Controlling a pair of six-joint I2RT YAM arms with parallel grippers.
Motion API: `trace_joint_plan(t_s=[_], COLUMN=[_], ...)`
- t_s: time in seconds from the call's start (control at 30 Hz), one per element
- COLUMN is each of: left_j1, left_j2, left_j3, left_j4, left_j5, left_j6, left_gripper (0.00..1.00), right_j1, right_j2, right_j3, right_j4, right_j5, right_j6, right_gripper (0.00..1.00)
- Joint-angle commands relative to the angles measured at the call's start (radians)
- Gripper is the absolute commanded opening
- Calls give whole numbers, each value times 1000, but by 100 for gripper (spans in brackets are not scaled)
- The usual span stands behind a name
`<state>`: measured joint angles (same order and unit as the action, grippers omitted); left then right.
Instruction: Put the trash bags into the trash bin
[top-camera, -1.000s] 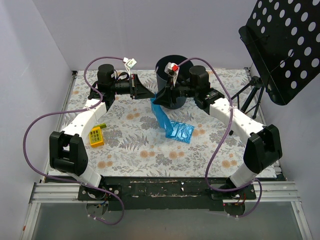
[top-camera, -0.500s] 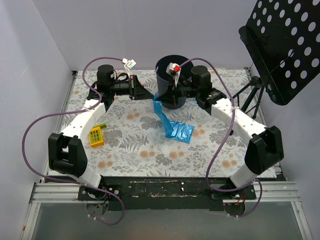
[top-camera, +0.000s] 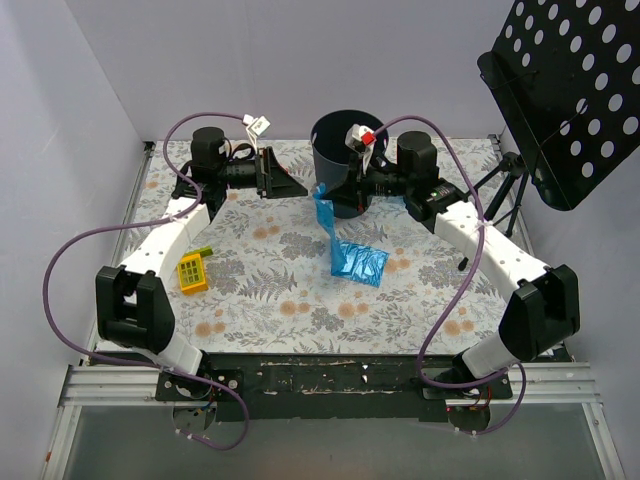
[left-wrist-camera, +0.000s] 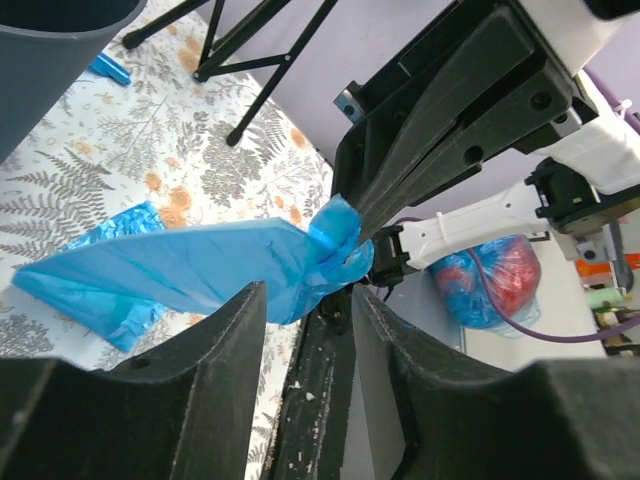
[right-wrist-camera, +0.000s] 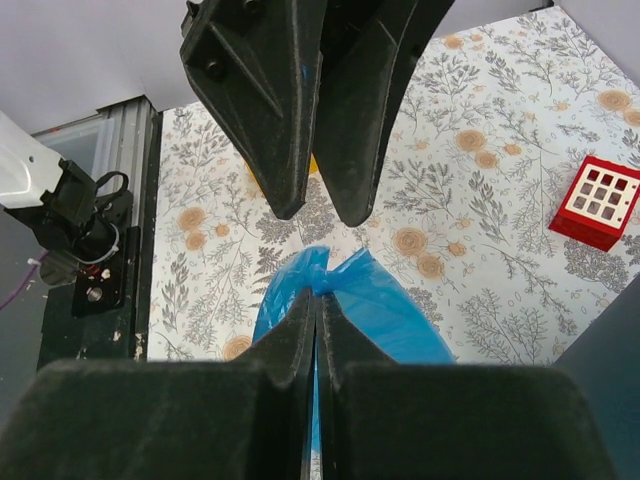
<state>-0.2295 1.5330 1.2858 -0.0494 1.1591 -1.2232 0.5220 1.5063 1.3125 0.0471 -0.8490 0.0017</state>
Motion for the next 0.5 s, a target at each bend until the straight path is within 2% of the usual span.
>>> trace_joint_plan(t_s=[0.0, 0.37, 0.47], left_j1=[-25, -57, -67], left_j2=[44, 105, 111], left_j3=[70, 92, 98], left_j4=[74, 114, 114], left_j5=[88, 94, 94], left_j6=[-67, -94, -91], left_gripper=[40, 33, 27], right_j1=[1, 6, 10], right_j2=[2, 32, 29], right_j3=[14, 51, 47], right_j4=[8, 2, 0], right_j5=[-25, -19, -16], right_j6=[-42, -63, -65], right_gripper=[1, 1, 1])
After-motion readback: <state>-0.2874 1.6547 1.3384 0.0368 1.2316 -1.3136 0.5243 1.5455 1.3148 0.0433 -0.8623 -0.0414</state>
